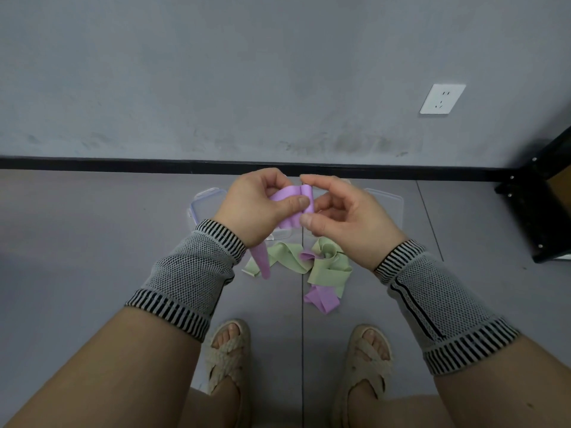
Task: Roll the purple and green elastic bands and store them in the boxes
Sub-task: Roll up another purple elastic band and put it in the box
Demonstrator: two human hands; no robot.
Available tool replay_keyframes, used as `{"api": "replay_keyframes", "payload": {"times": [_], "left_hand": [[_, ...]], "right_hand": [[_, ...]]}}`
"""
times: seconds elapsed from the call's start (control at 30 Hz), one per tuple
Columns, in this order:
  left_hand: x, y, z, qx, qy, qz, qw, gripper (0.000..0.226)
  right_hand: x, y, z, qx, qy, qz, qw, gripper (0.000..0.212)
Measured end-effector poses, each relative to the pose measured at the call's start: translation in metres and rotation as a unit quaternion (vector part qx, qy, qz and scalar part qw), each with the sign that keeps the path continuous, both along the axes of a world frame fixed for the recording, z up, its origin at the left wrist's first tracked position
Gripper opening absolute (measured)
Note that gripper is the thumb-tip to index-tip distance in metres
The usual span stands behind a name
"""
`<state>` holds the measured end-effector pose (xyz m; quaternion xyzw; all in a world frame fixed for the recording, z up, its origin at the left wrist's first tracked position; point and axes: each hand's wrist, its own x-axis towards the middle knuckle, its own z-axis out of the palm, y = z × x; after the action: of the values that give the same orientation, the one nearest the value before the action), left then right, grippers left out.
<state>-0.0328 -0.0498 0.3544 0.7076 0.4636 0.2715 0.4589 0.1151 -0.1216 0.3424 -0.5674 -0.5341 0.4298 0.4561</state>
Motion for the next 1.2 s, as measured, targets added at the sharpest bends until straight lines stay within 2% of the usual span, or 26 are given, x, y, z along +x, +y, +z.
{"api": "replay_keyframes", "payload": {"times": [0.27,0.53,0.6,0.83,1.1,1.2], "left_hand": [[0.0004,-0.0039,0.0013,-0.027,-0.018,-0.025,0.999,0.016],[0.003,-0.0062,0.0012,-0.029,-0.012,-0.013,0.999,0.02],[0.003,-0.0062,0.0022,-0.033,-0.017,-0.016,0.999,0.015],[-0.0003,-0.0025,0.0005,-0.043,-0.039,-0.025,0.998,0.011],[-0.0028,-0.0009,-0.002,0.017,0.019,-0.061,0.998,0.007],[-0.0058,0.0005,-0.0024,0.021,0.054,-0.076,0.995,0.015]], "right_hand": [[0.0046,-0.0028,0.0028,-0.024,0.073,0.012,0.997,0.043],[0.0034,-0.001,0.002,0.008,0.002,-0.019,1.0,0.04],[0.003,-0.0013,0.0016,0.011,-0.003,-0.018,1.0,0.041],[0.0042,-0.0027,0.0022,-0.009,0.075,0.006,0.997,0.046],[0.0085,-0.0023,0.0001,-0.014,0.075,0.01,0.997,0.04],[0.0102,-0.004,0.0015,-0.017,0.07,0.023,0.997,0.038]]}}
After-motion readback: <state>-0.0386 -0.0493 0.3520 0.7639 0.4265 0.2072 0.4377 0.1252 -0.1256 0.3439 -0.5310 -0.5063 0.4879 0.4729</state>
